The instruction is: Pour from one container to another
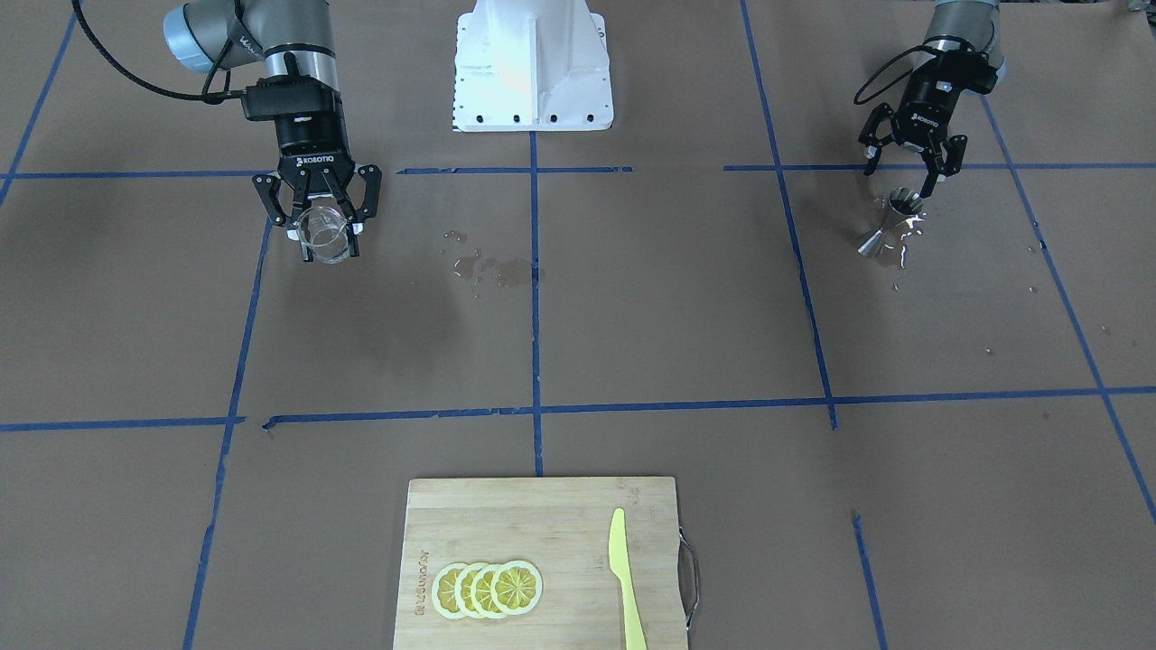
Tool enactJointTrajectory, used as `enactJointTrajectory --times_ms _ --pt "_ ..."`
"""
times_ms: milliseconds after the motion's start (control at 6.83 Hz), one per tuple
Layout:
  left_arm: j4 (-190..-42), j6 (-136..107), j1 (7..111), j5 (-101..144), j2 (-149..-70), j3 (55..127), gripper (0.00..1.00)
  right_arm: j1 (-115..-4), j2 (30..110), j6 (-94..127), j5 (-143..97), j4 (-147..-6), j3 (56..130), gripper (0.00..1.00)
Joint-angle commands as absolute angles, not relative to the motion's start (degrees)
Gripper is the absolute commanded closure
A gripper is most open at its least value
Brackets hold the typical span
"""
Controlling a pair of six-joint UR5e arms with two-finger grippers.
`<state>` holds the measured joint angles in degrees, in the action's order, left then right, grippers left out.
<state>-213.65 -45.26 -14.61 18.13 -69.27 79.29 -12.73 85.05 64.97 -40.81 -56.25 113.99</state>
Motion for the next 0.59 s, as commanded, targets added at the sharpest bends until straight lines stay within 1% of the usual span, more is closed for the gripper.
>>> enactJointTrajectory --times_ms 0,293,439 --pt "-222.93 -45.26 -14.94 16.62 -66.45 74.9 0.0 -12.66 85.34 66.78 -40.69 -56.25 113.91 1.0" --pt "-224.12 -48.32 -13.54 17.48 -65.92 74.71 0.0 -12.57 85.34 66.88 -40.69 -56.34 113.82 1.0" --pt "-224.03 -48.34 -9.36 20.8 -65.83 74.71 0.0 -12.57 85.34 66.88 -40.69 -56.25 113.82 1.0"
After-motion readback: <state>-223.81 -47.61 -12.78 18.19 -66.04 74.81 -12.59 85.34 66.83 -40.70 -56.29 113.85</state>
